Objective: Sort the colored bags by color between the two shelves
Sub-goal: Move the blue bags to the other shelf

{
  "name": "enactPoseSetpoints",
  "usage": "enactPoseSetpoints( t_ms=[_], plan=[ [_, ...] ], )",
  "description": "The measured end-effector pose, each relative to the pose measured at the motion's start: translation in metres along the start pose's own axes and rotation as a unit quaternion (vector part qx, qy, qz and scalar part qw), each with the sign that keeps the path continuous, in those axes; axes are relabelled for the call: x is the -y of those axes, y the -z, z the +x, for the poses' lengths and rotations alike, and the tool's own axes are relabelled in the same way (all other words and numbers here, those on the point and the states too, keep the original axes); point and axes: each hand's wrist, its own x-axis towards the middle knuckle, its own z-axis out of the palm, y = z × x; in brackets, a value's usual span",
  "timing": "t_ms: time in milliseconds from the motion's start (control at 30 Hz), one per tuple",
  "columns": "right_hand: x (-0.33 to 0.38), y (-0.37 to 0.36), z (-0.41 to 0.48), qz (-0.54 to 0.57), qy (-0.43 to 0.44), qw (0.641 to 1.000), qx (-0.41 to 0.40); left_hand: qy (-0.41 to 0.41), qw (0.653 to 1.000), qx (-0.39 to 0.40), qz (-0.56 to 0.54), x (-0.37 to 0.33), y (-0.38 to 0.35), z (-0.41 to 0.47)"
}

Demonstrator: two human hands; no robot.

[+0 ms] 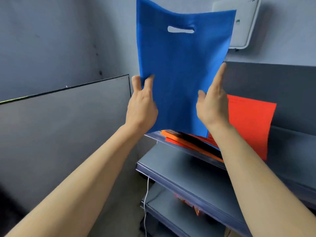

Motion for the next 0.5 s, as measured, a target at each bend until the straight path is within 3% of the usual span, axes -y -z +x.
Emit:
enactPoseSetpoints(
  t_ms=[267,500],
  plan=[
    [0.128,-0.074,-0.054,0.118,0.116,0.978,0.126,0.113,0.984,-0.067,0.119,0.097,0.123,-0.059],
    [0.283,-0.116,-0.153,0.215,0.21,0.925,0.233,0.216,0.938,-0.15,0.224,0.172,0.274,-0.152]
  ],
)
